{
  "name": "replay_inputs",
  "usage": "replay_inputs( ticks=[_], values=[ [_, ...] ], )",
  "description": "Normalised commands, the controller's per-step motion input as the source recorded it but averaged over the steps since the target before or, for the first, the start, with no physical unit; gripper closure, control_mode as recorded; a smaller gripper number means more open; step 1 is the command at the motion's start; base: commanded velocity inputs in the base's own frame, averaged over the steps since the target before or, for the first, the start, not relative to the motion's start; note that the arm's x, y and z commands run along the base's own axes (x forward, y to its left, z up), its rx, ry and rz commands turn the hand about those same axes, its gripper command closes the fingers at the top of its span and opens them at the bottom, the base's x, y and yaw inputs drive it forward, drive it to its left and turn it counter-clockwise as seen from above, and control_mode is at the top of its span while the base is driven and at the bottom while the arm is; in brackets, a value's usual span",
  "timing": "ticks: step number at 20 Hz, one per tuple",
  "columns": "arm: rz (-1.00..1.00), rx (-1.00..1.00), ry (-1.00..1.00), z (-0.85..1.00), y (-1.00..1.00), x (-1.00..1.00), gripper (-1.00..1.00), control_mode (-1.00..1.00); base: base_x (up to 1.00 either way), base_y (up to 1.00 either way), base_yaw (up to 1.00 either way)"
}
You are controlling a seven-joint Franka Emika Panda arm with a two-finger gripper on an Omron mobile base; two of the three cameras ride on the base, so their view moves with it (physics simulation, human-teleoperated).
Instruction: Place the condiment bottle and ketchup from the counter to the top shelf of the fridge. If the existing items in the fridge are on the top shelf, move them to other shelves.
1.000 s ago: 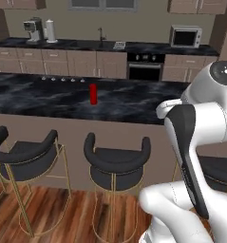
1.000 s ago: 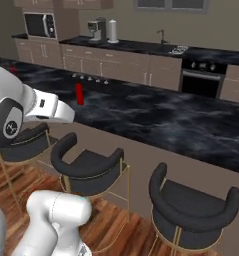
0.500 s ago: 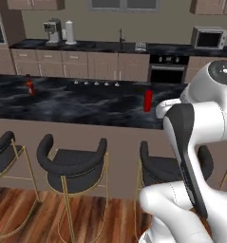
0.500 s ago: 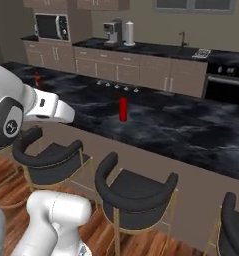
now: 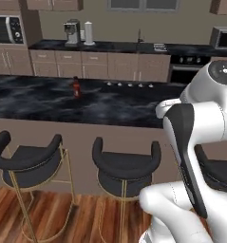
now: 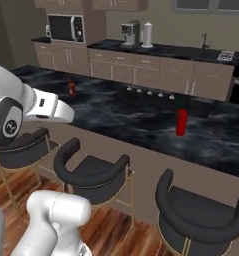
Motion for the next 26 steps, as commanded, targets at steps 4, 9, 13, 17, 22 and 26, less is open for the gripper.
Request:
replay_inputs(
  ticks=[4,9,13,17,22,26],
  values=[
    [0.0,0.0,0.0,0.0,0.0,0.0,-1.0,1.0,0.14,1.0,-0.08],
    [0.0,0.0,0.0,0.0,0.0,0.0,-1.0,1.0,0.17,1.0,-0.08],
    [0.0,0.0,0.0,0.0,0.0,0.0,-1.0,1.0,0.41,1.0,-0.12],
    [0.0,0.0,0.0,0.0,0.0,0.0,-1.0,1.0,0.77,0.99,-0.16],
    [0.0,0.0,0.0,0.0,0.0,0.0,-1.0,1.0,0.99,0.43,-0.09],
    [0.0,0.0,0.0,0.0,0.0,0.0,-1.0,1.0,1.0,0.02,-0.06]
  ],
)
